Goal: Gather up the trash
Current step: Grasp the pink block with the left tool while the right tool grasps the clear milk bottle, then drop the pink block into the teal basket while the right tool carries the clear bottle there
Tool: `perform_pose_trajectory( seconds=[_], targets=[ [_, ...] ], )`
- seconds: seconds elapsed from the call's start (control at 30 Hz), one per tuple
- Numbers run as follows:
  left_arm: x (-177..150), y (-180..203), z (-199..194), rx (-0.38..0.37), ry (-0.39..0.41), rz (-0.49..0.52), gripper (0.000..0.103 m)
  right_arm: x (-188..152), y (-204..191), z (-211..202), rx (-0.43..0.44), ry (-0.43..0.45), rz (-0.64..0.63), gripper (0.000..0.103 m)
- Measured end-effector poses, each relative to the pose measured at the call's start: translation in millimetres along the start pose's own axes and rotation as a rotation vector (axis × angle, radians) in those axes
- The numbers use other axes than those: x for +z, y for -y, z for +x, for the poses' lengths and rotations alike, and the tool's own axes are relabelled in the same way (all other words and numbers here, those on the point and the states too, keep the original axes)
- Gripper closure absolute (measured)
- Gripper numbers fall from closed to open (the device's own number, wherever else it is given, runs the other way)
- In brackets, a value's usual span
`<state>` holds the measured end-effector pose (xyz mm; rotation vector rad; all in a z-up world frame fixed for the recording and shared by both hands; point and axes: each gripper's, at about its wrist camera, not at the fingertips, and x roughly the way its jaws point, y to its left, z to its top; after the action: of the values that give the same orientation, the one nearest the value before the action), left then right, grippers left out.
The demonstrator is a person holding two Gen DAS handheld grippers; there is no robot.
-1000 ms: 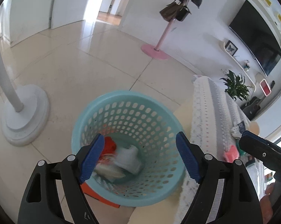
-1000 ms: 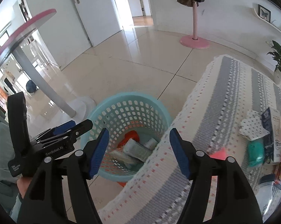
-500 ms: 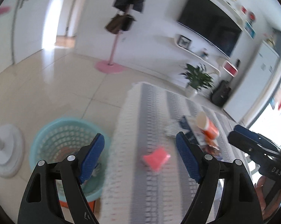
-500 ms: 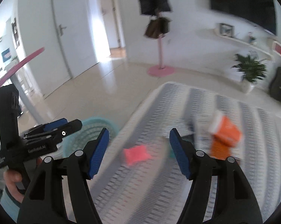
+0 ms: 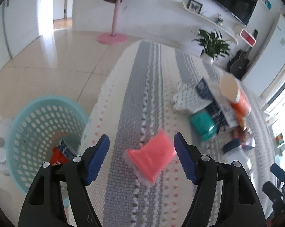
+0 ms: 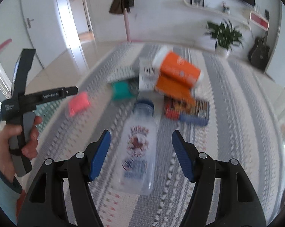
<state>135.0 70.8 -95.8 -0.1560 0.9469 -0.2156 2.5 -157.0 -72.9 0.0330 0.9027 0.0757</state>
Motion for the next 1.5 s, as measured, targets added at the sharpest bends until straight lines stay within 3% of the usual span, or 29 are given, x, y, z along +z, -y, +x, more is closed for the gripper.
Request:
perform_pose_trajectory(
  seconds=[0.1,0.4,0.6,0.73,0.9,0.93,1.4,1.5],
  targets=[
    [-7,1,7,-0.006,-0.045,0.044,0.044,-7,3,15,0.011,-0.041,0.017,0.039],
    [-27,20,1,-0.145,-0.121,0.119,0.044,-10,9,17,0.002,-0.059,0.024,0.047],
    [-22,30,7,-0.028,-0.063,0.156,0.033,-11,19,21,0.037,-0.076,0.057,0.047],
    [-17,45,22,0.019,-0.066,0.198,0.034,-11,16,26,0.043,-0.088,0.05,0.047],
    [-22,62,29,0.113,-0.061,0.274,0.062,-11,12,32,0.043,-0.099,0.037,0.047],
    [-22,62,28,0.12,-0.056,0.28,0.064,-10,11,33,0.04,-0.105,0.038,0.047],
    [-9,41,-8,0.099,0.06,0.158,0.067,3,-5,49,0.0,-0.159,0.006,0.048],
    [-6,29,-21,0.082,0.089,0.115,0.067,5,-12,45,0.049,-0.154,0.036,0.049]
  ],
)
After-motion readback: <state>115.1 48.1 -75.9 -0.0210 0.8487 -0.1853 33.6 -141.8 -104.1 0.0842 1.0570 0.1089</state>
